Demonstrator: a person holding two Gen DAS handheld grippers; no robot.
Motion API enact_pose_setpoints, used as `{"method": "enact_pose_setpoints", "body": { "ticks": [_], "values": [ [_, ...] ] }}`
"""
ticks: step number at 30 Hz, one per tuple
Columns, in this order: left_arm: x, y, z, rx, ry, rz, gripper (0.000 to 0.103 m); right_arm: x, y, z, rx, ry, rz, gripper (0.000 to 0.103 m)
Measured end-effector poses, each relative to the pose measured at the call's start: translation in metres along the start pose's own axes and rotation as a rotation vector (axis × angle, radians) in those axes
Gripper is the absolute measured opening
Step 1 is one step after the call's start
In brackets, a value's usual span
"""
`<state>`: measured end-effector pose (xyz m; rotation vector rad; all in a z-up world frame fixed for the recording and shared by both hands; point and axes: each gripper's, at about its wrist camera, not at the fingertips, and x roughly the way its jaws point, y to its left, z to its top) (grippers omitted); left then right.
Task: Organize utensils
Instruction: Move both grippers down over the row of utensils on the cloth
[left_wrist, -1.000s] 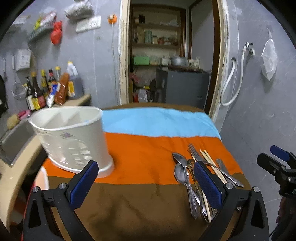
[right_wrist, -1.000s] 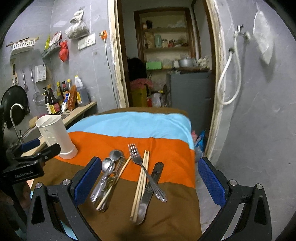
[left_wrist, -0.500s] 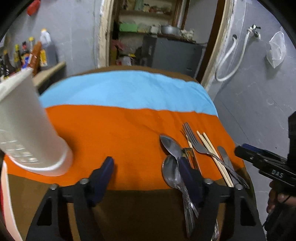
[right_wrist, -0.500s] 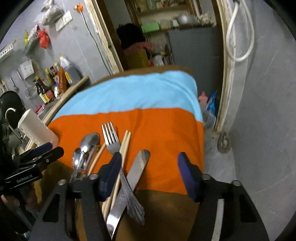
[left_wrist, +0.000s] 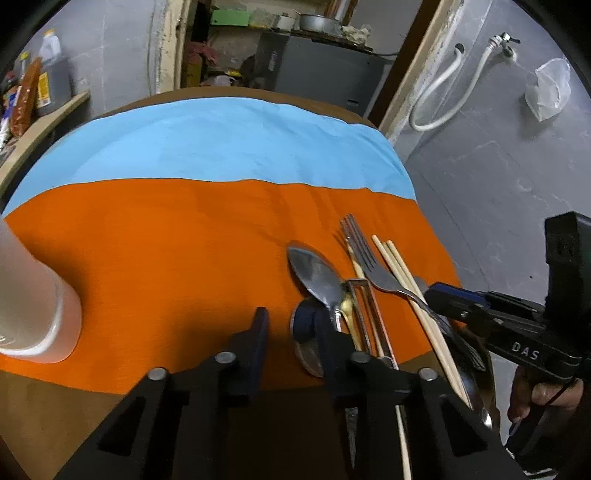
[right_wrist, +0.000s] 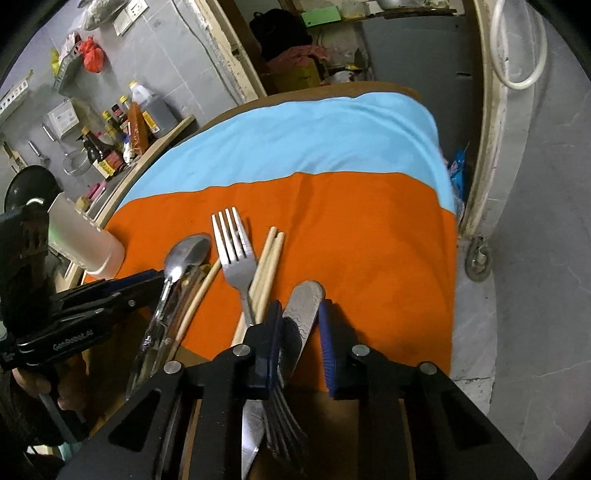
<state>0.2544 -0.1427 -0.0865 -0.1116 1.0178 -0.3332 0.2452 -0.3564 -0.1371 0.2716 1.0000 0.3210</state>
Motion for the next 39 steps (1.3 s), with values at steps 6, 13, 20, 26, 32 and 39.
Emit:
{"method": "enact_pose_setpoints", "body": {
  "ticks": [6,13,20,26,32,39],
  "values": [
    [-0.002,0.000,-0.001,-0.015,0.026,-0.020,0.008,0.003,0.008,0.004,0.012,0.025,-0.030,0.009],
    [-0.008,0.002,-0.004,-0.067,0.019,-0.014,0.006,-0.003,0.008,0.000,0.053,0.042,-0.023,0.006],
    [-0.012,0.004,-0.005,-0.075,0.036,-0.020,0.006,-0.005,0.008,-0.010,0.064,0.106,0.001,0.006],
    [-0.006,0.011,-0.001,-0.092,0.068,-0.061,0.006,-0.004,0.009,-0.013,0.056,0.153,-0.001,0.009],
    [0.001,0.014,0.000,-0.097,0.097,-0.097,0.009,-0.011,0.010,-0.024,0.076,0.162,0.014,0.013],
    [0.001,0.011,0.002,-0.080,0.109,-0.099,0.006,-0.005,0.016,-0.022,0.097,0.191,-0.020,0.018]
  ]
}}
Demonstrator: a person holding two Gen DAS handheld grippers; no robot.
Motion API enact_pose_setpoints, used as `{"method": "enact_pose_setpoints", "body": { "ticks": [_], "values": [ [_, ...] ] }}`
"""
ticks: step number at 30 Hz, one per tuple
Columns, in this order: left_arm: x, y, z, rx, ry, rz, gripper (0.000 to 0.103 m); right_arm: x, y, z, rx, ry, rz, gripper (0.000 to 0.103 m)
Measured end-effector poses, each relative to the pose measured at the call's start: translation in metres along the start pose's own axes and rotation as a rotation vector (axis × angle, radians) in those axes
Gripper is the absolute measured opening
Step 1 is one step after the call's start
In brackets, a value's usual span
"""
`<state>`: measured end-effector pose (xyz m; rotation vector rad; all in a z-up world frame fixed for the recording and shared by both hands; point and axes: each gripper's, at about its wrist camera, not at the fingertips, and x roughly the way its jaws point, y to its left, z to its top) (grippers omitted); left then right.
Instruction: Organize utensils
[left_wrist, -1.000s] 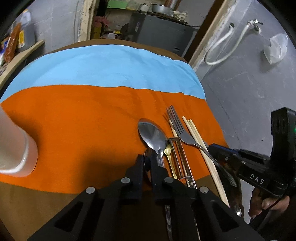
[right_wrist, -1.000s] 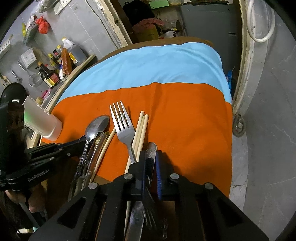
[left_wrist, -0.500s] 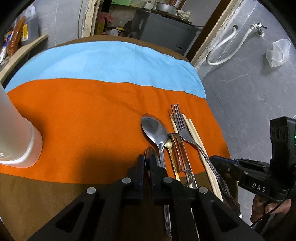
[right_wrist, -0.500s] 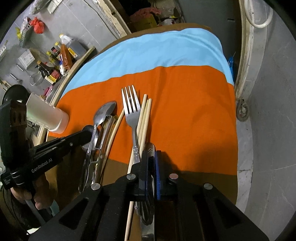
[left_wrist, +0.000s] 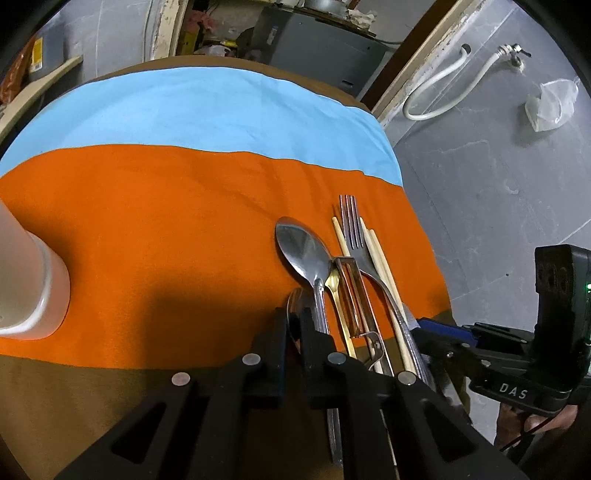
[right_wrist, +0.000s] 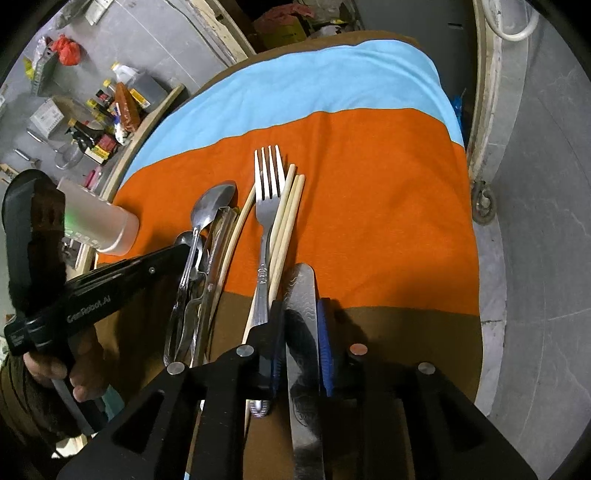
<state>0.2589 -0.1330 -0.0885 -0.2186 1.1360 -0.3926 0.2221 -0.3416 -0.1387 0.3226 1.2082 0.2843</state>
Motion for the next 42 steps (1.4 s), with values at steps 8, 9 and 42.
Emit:
{"method": "enact_pose_setpoints", "body": {
  "ticks": [8,9,42],
  "values": [
    [-0.020,0.004,-0.007,0.010,-0.008,0.038,0.005,-0.006,0.026,-0.005,-0.019,0.007,-0.120,0.011],
    [-0.023,0.005,-0.008,0.015,-0.009,0.043,0.005,-0.008,0.031,-0.008,-0.023,-0.002,-0.131,0.010],
    [-0.028,0.024,-0.011,0.032,0.031,-0.001,0.004,0.013,0.068,-0.005,-0.050,0.131,-0.079,0.003]
  ]
}}
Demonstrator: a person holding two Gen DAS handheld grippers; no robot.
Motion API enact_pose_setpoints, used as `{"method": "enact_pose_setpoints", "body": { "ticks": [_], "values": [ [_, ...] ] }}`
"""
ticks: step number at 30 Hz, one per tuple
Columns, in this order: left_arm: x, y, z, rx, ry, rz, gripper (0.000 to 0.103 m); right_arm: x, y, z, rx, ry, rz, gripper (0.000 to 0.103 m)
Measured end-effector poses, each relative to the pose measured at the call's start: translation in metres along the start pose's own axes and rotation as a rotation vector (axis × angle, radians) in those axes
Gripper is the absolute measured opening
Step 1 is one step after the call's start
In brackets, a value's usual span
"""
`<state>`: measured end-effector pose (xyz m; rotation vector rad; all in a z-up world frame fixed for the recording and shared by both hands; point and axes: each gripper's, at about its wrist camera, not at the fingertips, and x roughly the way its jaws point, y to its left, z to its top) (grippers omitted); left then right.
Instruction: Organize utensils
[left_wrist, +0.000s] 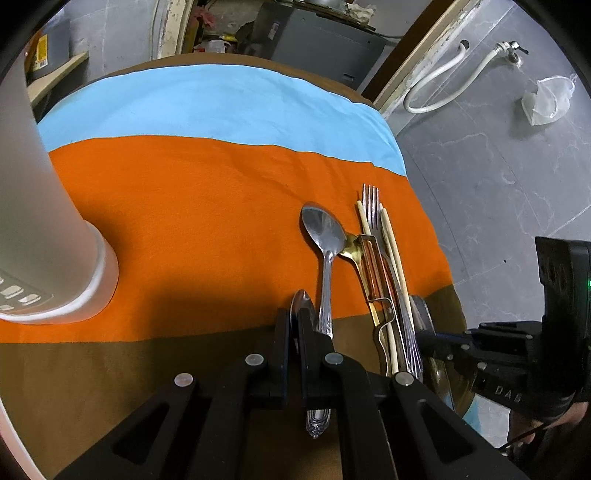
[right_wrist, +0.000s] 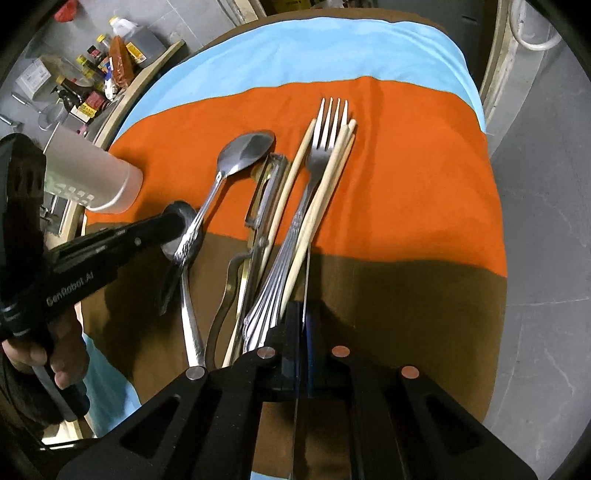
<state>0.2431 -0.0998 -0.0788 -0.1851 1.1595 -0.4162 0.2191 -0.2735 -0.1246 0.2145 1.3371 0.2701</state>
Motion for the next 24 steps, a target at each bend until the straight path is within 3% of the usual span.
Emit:
{"method": "enact_pose_setpoints", "body": {
  "ticks": [5,13,20,24],
  "values": [
    [-0.025,0.002,-0.005,-0.019,-0.091,0.027,0.003,-0.023,-0.008,-0.015,0.075,-0.092,0.035,0.001],
    [-0.082,0.000,-0.016,-0.032,-0.290,0.140,0.003,-0.086,0.013,-0.046,0.099,-0.541,0.082,0.001],
    [-0.140,0.013,-0.005,-0.061,-0.442,0.183,0.003,-0.111,0.060,-0.018,0.022,-0.767,0.153,0.001],
    [-0.182,0.030,0.005,-0.065,-0.524,0.234,0.003,-0.126,0.097,-0.002,-0.038,-0.851,0.180,0.001]
  ]
}}
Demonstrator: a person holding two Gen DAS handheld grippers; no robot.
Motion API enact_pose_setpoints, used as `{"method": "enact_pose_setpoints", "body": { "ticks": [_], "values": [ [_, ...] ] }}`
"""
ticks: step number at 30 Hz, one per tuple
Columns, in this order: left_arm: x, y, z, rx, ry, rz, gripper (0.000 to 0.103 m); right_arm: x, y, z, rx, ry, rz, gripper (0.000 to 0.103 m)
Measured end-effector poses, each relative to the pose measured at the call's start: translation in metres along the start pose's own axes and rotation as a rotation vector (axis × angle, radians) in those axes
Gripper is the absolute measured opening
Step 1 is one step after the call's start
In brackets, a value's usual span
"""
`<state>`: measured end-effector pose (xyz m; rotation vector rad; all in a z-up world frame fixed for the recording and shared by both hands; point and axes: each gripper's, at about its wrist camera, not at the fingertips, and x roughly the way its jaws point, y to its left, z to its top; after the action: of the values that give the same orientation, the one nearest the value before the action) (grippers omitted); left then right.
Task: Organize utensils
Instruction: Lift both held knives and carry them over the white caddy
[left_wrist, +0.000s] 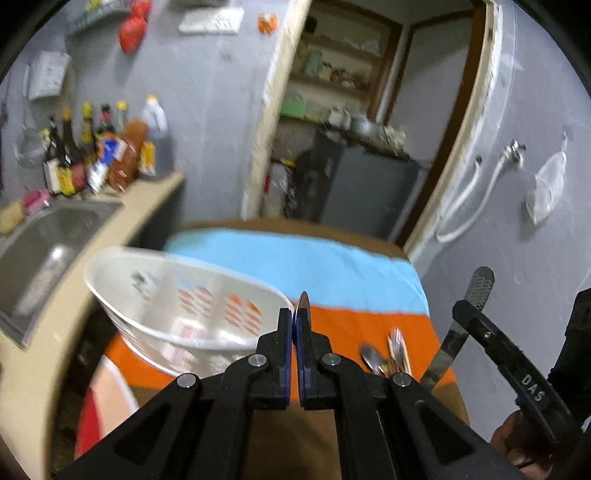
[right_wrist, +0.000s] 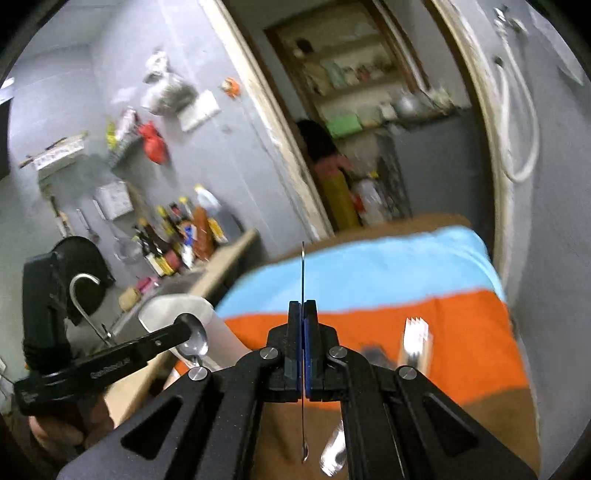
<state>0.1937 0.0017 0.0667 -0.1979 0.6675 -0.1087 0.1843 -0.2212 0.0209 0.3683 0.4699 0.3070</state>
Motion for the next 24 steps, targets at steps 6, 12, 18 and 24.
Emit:
{"method": "enact_pose_setpoints", "body": {
  "ticks": [6,12,18,24],
  "values": [
    [-0.031,0.040,0.036,-0.030,-0.117,0.074,0.003,0.007,0.059,0.028,-0.025,-0.105,0.090,0.001],
    [-0.037,0.080,0.061,-0.018,-0.236,0.213,0.003,0.023,0.109,0.043,-0.045,-0.202,0.165,0.001],
    [-0.007,0.104,0.062,0.042,-0.269,0.336,0.003,0.068,0.134,0.030,-0.107,-0.184,0.126,0.001],
    [0.015,0.109,0.049,0.060,-0.267,0.376,0.004,0.100,0.126,0.004,-0.151,-0.078,0.079,0.001]
  ]
}}
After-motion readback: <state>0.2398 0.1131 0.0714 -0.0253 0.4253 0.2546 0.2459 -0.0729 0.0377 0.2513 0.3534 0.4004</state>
